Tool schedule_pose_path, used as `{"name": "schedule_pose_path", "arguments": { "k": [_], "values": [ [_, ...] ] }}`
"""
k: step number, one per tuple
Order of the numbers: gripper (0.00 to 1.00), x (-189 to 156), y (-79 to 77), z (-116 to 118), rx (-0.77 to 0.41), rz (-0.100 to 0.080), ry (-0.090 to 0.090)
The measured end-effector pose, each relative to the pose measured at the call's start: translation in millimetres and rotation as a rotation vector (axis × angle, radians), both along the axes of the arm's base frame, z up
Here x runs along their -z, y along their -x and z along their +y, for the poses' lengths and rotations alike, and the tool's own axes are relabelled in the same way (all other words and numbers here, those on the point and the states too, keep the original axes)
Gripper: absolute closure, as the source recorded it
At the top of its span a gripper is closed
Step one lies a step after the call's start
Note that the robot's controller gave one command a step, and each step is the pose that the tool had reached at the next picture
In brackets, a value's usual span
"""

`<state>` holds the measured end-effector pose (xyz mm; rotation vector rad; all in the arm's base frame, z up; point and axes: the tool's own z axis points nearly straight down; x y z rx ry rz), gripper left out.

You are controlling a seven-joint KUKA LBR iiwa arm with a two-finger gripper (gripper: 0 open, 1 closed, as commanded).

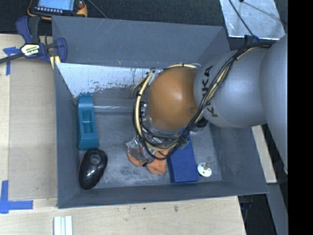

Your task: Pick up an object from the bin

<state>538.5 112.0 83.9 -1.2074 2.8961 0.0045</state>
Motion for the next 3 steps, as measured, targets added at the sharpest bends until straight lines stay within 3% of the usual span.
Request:
{"name": "schedule_pose_path", "arguments": {
  "k": [1,2,3],
  "values": [
    [1.0,7,-18.8,-6,-0.071,0.0,0.008],
    [1.0,4,-16.4,13,-0.087,0.0,0.0],
    [1.0,9,-45.5,-42,-0.209,-0.003,0.0]
  ]
}}
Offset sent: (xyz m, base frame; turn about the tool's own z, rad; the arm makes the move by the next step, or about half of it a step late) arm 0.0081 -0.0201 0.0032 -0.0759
